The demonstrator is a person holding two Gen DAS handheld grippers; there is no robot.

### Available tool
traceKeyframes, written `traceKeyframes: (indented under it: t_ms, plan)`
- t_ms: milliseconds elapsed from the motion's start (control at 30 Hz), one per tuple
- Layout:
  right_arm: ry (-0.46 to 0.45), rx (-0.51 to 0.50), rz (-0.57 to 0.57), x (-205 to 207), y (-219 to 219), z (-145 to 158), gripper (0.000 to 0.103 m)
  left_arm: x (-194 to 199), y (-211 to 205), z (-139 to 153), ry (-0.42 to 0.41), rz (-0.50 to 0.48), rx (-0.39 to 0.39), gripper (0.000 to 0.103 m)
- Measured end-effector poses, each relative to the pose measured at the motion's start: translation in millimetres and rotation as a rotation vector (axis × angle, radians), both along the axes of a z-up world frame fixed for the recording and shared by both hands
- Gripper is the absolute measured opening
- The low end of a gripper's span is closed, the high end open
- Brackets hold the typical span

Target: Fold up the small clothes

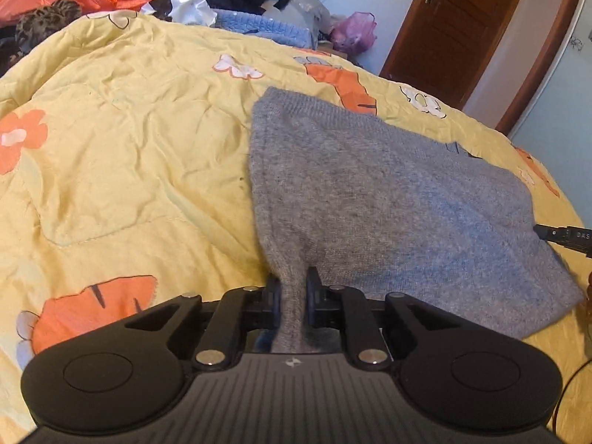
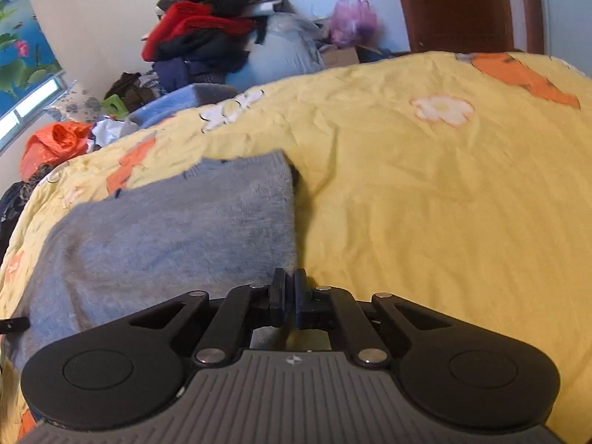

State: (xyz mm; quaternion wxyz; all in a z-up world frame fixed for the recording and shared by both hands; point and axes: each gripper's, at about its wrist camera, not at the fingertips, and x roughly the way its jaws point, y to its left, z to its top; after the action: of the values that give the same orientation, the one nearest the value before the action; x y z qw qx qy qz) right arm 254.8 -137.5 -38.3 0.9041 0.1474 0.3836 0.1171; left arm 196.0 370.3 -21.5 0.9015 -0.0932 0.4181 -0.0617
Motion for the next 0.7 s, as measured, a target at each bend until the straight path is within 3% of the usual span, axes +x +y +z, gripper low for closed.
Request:
traceKeyframes:
  t_ms: [67, 133, 200, 233, 300, 333, 367, 433, 533, 700]
  plan:
    - [0.006, 0.035, -0.033, -9.8, -1.6, 3.3, 0.028, -1.7, 2.8, 1.6, 0.003, 0.009, 0.009, 0.013]
    - [0.003, 0.091, -0.072, -27.9, -7.8, 14.1, 0.069, -9.6, 4.8, 5.8, -0.013, 0.033, -0.018, 0.014]
    - [-0.050, 0.191, -0.109, -61.9, -19.6, 25.1, 0.082, -24.5, 10.9, 13.2, -0.022, 0.088, -0.071, 0.017]
    - [-0.067, 0.255, -0.114, -80.3, -26.6, 26.9, 0.083, -35.0, 16.3, 15.7, -0.027, 0.112, -0.131, 0.022]
    - [-0.041, 0.337, -0.127, -111.6, -33.2, 22.5, 0.083, -61.1, 27.5, 14.4, -0.046, 0.157, -0.309, 0.048]
    - [-0.019, 0.365, -0.138, -125.5, -34.8, 16.2, 0.083, -74.5, 31.7, 10.6, -0.057, 0.184, -0.400, 0.071]
    - [0.008, 0.387, -0.149, -137.4, -34.6, 8.9, 0.083, -88.0, 34.7, 5.2, -0.073, 0.216, -0.483, 0.087]
    - [0.055, 0.405, -0.167, -152.8, -29.0, -6.9, 0.081, -108.8, 36.8, -8.5, -0.086, 0.277, -0.636, 0.087]
    - [0.008, 0.420, -0.182, -159.8, -17.2, -12.9, 0.082, -123.2, 37.9, -36.2, -0.097, 0.358, -0.835, 0.087]
    - [0.010, 0.516, -0.228, -124.5, 8.0, -17.5, 0.082, -110.3, 28.5, -48.9, -0.216, 0.412, -0.955, 0.087]
